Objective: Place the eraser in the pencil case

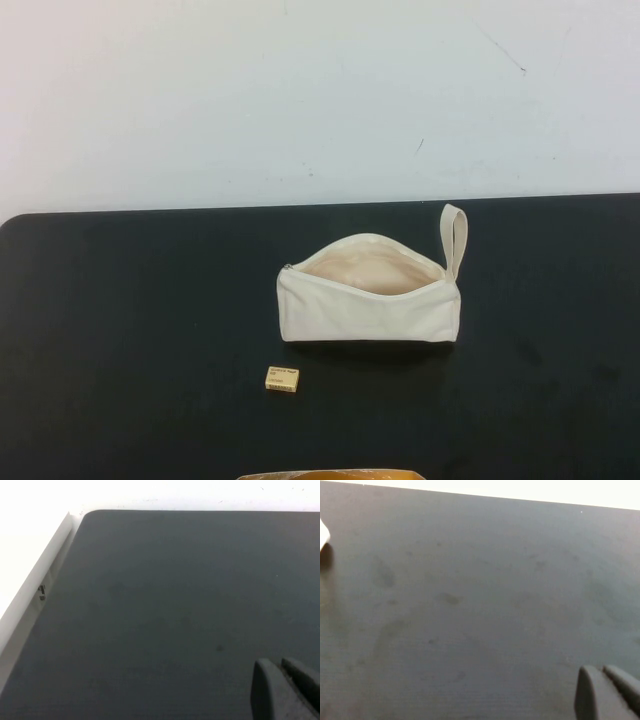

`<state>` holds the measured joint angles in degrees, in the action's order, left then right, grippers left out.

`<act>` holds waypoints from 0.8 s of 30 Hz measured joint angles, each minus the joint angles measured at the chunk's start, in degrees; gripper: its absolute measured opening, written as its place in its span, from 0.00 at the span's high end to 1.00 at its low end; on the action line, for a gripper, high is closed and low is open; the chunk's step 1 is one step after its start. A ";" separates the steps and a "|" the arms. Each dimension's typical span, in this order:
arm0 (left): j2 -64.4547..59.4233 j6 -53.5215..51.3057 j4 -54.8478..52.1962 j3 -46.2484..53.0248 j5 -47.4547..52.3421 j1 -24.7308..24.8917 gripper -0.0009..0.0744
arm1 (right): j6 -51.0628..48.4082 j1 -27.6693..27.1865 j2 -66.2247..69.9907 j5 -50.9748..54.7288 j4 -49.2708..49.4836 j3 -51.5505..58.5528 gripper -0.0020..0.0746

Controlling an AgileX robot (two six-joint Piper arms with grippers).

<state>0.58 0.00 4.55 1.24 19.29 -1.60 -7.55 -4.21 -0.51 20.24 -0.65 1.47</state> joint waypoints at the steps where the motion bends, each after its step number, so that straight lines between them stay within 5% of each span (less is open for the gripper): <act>1: 0.00 0.00 0.24 0.00 0.00 0.00 0.99 | 0.00 0.00 0.00 0.00 0.00 0.00 0.98; 15: 0.00 0.00 5.75 0.00 -0.84 0.00 0.99 | 0.00 0.00 0.00 0.00 0.00 0.00 0.98; 24: 0.00 8.61 41.22 0.26 -7.00 0.00 0.99 | 0.00 0.00 0.00 0.00 0.00 0.00 0.98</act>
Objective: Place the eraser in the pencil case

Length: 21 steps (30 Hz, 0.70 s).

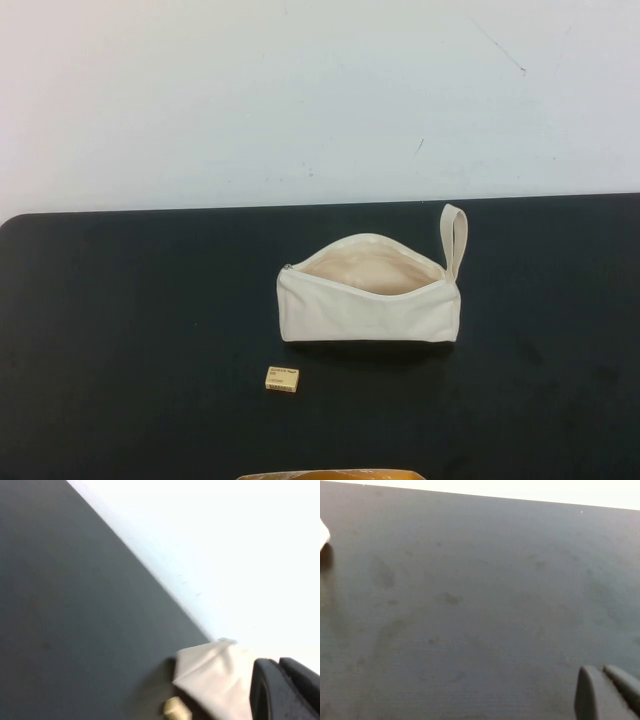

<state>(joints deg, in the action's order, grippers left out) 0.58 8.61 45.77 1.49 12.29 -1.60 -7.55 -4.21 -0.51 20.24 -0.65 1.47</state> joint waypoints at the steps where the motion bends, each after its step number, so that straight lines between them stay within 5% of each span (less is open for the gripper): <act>1: 0.00 0.38 1.77 0.00 -0.35 0.00 0.99 | 0.00 0.00 0.00 0.00 0.00 0.00 0.98; 7: 0.00 2.51 15.91 0.00 -7.29 0.00 0.99 | 0.00 0.00 0.00 0.00 -0.02 0.00 0.98; 10: 0.00 -4.87 16.24 -0.16 -7.63 0.00 0.99 | 0.00 0.00 0.00 0.00 -0.02 0.00 0.98; 15: -2.97 -18.58 9.68 -8.95 5.68 0.00 0.99 | 0.00 0.00 0.00 0.00 -0.02 0.00 0.98; 21: -20.55 -28.01 -4.84 -27.47 22.76 0.00 0.99 | 0.00 0.00 0.00 0.00 -0.02 0.00 0.98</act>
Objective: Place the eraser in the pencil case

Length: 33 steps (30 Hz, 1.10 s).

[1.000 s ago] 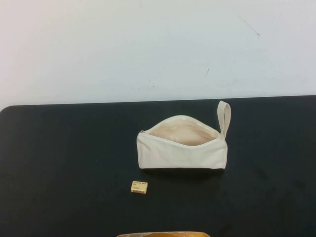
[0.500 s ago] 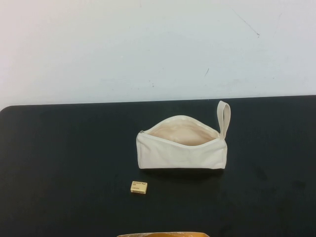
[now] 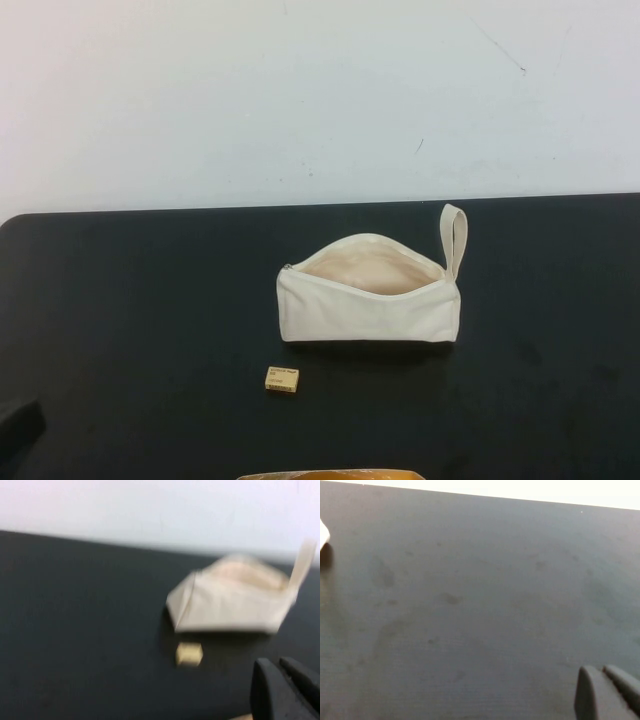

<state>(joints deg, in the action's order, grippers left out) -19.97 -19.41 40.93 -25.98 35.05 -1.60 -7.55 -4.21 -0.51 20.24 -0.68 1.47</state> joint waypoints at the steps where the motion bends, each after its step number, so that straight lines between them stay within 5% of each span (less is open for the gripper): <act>1: -3.49 -1.78 -1.91 -3.26 2.95 0.00 0.99 | 0.00 0.00 0.00 0.00 0.00 0.00 0.98; 11: -34.04 -9.06 -11.52 -24.26 15.29 2.64 0.99 | 0.00 0.00 0.00 0.00 0.00 0.00 0.98; 22: -61.49 9.55 -38.67 -40.50 18.29 24.92 0.99 | 0.00 0.00 0.00 0.00 0.00 0.00 0.98; 27: -71.37 14.63 -41.36 -46.86 18.29 30.11 0.98 | 0.00 0.00 0.00 0.00 0.00 0.00 0.98; 30: -77.17 16.25 -40.93 -50.26 18.42 31.29 0.91 | 0.00 0.00 0.00 0.10 0.00 -0.10 0.98; 33: -81.83 16.85 -37.88 -52.54 18.76 31.43 0.72 | 0.00 0.00 0.00 0.10 0.00 -0.10 0.98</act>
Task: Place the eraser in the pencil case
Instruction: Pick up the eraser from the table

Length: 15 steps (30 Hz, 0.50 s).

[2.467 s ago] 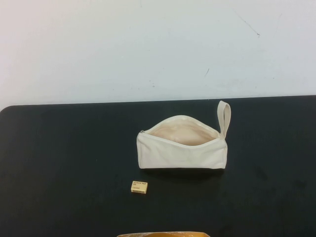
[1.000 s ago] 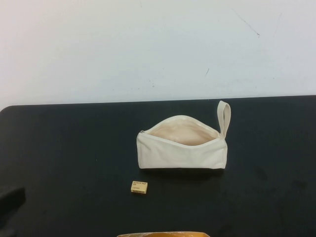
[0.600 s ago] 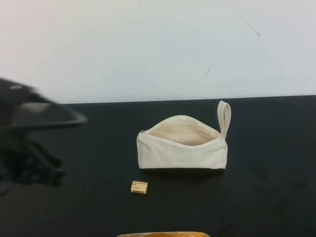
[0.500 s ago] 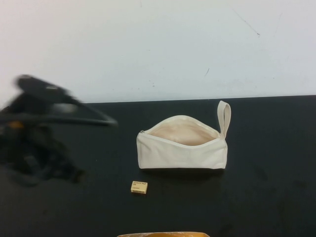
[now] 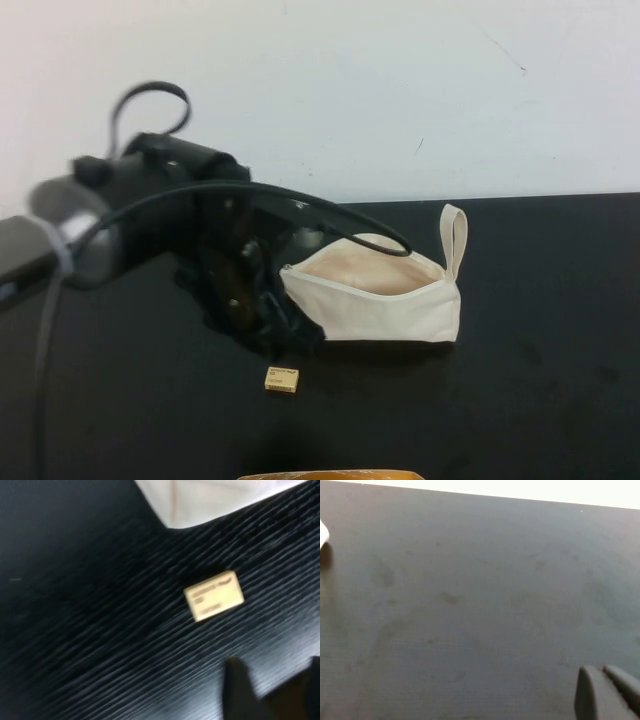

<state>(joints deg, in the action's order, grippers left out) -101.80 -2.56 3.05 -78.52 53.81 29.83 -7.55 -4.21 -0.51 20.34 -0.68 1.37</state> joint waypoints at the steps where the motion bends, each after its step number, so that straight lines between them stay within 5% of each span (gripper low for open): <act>1: -1.41 0.13 1.10 -0.49 0.00 0.00 0.63 | 0.00 0.00 0.00 0.00 0.00 0.00 0.98; 6: -6.43 3.13 3.15 -1.03 -2.25 0.09 0.33 | 0.00 0.00 0.00 0.00 0.00 0.00 0.98; 15: -11.81 8.97 0.34 -1.07 -6.58 0.09 0.32 | 0.00 0.00 0.00 0.00 0.00 0.00 0.98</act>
<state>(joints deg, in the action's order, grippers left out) -113.62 6.41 3.39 -79.59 47.23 29.92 -7.55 -4.21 -0.51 20.34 -0.68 1.37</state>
